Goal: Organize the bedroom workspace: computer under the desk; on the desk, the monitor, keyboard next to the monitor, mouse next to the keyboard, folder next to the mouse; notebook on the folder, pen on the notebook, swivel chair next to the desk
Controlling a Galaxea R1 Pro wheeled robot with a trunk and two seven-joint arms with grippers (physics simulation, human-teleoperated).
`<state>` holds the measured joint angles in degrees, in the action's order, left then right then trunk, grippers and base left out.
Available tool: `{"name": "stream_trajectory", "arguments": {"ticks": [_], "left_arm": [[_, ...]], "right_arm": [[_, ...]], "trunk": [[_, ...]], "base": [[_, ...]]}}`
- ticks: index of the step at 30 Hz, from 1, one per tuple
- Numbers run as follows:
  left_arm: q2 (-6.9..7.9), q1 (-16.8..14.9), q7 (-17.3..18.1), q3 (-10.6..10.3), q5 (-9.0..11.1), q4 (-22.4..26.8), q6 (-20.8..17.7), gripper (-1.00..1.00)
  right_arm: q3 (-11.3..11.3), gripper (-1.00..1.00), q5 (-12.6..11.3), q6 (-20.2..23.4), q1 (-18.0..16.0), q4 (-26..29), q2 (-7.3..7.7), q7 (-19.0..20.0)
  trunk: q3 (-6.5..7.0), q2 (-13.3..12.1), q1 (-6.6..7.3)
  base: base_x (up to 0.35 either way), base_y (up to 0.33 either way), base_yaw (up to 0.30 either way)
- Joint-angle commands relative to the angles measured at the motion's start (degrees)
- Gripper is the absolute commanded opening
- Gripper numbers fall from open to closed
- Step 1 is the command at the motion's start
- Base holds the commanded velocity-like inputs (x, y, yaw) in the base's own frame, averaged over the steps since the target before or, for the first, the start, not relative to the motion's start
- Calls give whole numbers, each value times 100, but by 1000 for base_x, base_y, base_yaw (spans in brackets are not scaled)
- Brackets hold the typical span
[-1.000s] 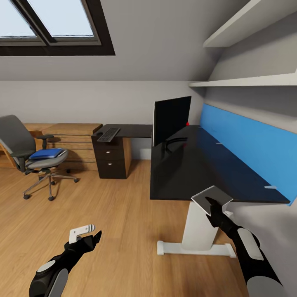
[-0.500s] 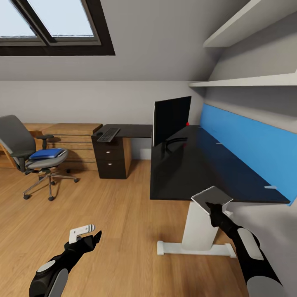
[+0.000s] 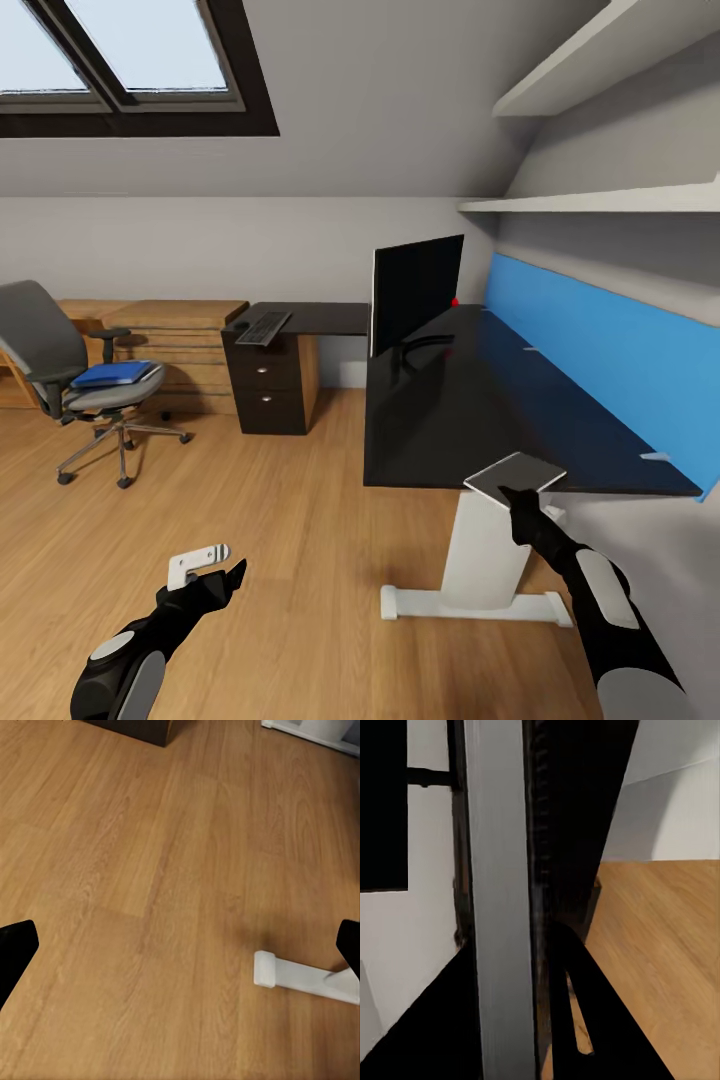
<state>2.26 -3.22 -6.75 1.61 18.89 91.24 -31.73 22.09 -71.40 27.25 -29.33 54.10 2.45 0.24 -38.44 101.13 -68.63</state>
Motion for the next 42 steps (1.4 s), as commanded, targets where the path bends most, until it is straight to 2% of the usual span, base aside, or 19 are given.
{"name": "stream_trajectory", "arguments": {"ticks": [1, 7, 10, 12, 14, 19, 24, 27, 28, 35, 36, 42], "left_arm": [[2, -3, -46, -3, 62, 8, -26, 100], [2, -3, -46, -3, 62, 8, -26, 100], [2, -3, -46, -3, 62, 8, -26, 100], [2, -3, -46, -3, 62, 8, -26, 100], [2, -3, -46, -3, 62, 7, -26, 100], [2, -3, -46, -3, 62, 7, -26, 100], [2, -3, -46, -3, 63, 4, -26, 100], [2, -3, -46, -3, 63, 3, -26, 100], [2, -3, -46, -3, 63, 4, -26, 100], [2, -3, -46, -3, 64, -16, -26, 100], [1, -3, -41, -4, 63, -68, -26, 100], [-2, -3, -38, -17, 63, -84, -26, 100]], "right_arm": [[19, -100, 60, 33, -2, 80, -8, -8], [-171, -100, 62, 37, 2, 477, -88, 23], [-575, -100, 73, 50, 15, 859, -98, 10], [-949, -100, 127, 60, 63, 1158, -75, -9], [-1129, -100, 187, 65, 136, 1346, -68, -14], [-1341, -100, 284, 70, 301, 1661, -75, -22], [-1408, -100, 303, 82, 346, 1748, -84, -23], [-1434, -100, 303, 88, 353, 1761, -94, -24], [-1531, -100, 302, 89, 357, 1766, -101, -24], [-1755, -100, 306, 86, 358, 1763, -114, -24], [-1960, -100, 314, 76, 358, 1756, -150, -24], [-2183, -100, 323, 72, 358, 1748, -162, -29]], "trunk": [[12, -39, 23], [120, -280, 155], [174, -400, 221], [209, -480, 265], [245, -560, 308], [335, -761, 418], [425, -961, 528], [425, -961, 528], [425, -961, 528], [425, -961, 528], [425, -961, 528], [425, -961, 528]], "base": [[0, 0, 0], [0, 0, 0], [0, 0, 0], [0, 0, 0], [0, 0, 0], [0, 0, 0], [0, 0, 0], [0, 0, 0], [0, 0, 64], [0, 0, 191], [0, 0, 270], [0, 45, 275]]}}
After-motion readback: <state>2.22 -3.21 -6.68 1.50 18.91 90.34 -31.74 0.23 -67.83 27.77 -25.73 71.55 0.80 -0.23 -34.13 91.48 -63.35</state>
